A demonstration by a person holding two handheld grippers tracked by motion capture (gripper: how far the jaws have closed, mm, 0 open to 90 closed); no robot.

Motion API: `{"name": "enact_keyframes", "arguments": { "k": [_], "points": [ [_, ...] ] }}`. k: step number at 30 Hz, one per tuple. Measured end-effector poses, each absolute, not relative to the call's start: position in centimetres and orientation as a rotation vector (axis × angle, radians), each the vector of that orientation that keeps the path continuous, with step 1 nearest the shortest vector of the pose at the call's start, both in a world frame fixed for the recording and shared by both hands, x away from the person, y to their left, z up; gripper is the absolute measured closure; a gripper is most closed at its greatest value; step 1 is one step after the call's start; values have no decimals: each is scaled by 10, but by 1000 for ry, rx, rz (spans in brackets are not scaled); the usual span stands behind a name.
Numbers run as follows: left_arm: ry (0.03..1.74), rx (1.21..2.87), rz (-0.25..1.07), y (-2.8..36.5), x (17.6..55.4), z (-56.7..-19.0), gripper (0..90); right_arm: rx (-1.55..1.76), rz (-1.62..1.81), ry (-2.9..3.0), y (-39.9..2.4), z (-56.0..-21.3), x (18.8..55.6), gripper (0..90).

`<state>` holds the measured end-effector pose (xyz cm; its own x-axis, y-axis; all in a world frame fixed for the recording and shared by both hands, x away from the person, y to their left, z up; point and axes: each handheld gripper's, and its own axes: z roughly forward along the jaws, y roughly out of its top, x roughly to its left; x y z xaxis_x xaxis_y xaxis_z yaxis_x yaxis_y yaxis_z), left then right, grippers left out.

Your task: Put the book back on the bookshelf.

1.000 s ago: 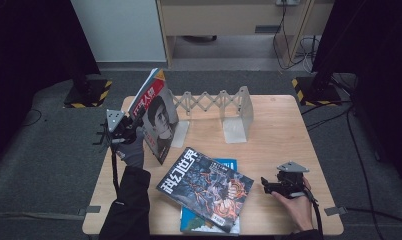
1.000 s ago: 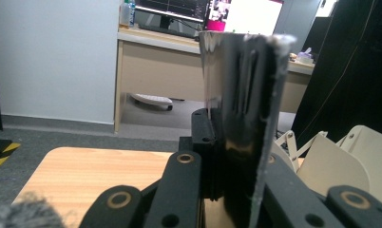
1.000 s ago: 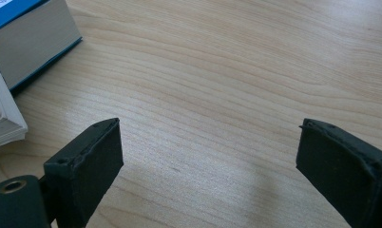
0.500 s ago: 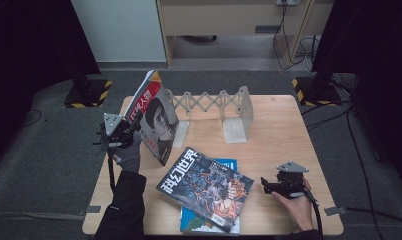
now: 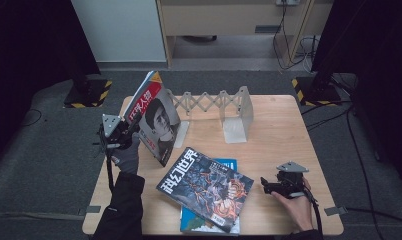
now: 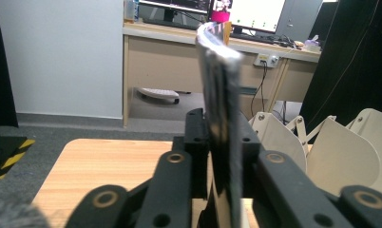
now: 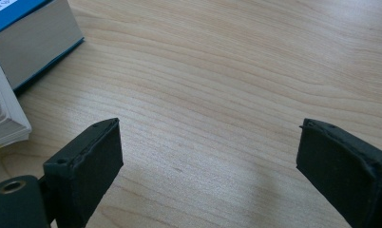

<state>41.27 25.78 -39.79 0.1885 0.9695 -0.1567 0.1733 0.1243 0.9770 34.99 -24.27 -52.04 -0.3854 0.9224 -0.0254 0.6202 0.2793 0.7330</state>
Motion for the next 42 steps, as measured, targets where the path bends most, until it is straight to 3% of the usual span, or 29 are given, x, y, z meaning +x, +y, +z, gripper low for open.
{"name": "enact_keyframes", "arguments": {
  "k": [9,26,42],
  "points": [
    [1240,1334,872,260,411,-398,816,1386,899,2108,-242,-520,350,84],
    [1216,1364,864,267,392,-392,581,1385,928,2077,-243,-515,349,82],
    [1198,1408,858,288,350,-390,515,1381,976,2043,-242,-506,347,81]
  ]
}}
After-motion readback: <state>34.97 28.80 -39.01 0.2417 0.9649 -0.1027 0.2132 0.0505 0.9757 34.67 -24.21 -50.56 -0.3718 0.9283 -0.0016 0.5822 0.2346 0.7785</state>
